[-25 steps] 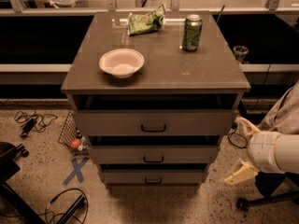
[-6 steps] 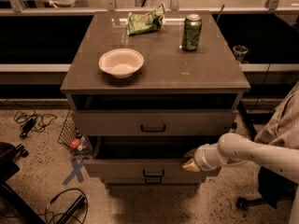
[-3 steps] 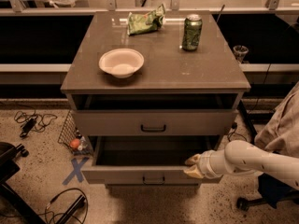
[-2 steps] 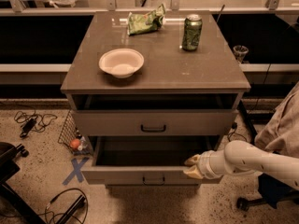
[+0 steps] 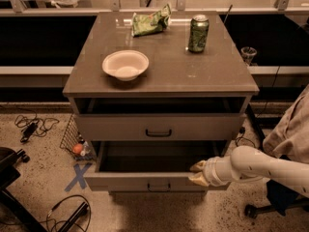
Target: Open middle drawer
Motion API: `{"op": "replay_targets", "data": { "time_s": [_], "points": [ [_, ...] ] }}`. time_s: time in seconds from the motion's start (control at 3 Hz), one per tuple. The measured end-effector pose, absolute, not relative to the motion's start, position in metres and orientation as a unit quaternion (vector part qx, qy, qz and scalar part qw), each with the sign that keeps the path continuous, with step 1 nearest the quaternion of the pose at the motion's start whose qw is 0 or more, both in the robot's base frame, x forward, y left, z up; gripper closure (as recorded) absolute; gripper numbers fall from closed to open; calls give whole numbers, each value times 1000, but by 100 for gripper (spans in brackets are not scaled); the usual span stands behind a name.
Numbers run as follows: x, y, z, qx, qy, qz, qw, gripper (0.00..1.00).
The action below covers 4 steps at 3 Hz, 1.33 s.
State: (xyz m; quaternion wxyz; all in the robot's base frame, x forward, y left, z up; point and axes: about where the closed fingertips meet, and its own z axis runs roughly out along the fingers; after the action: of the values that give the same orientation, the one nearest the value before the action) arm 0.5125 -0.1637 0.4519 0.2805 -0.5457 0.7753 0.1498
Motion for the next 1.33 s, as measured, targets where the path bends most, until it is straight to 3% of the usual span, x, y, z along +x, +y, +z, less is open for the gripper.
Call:
{"op": "replay_targets", "data": {
  "time_s": [0.33, 0.67, 1.0, 1.33],
  "points": [
    [512, -162, 451, -546, 775, 151, 280, 12],
    [512, -161, 450, -547, 774, 152, 279, 0],
    [510, -160, 446, -547, 774, 156, 277, 0],
    [493, -158, 428, -541, 780, 176, 262, 17]
  ]
}}
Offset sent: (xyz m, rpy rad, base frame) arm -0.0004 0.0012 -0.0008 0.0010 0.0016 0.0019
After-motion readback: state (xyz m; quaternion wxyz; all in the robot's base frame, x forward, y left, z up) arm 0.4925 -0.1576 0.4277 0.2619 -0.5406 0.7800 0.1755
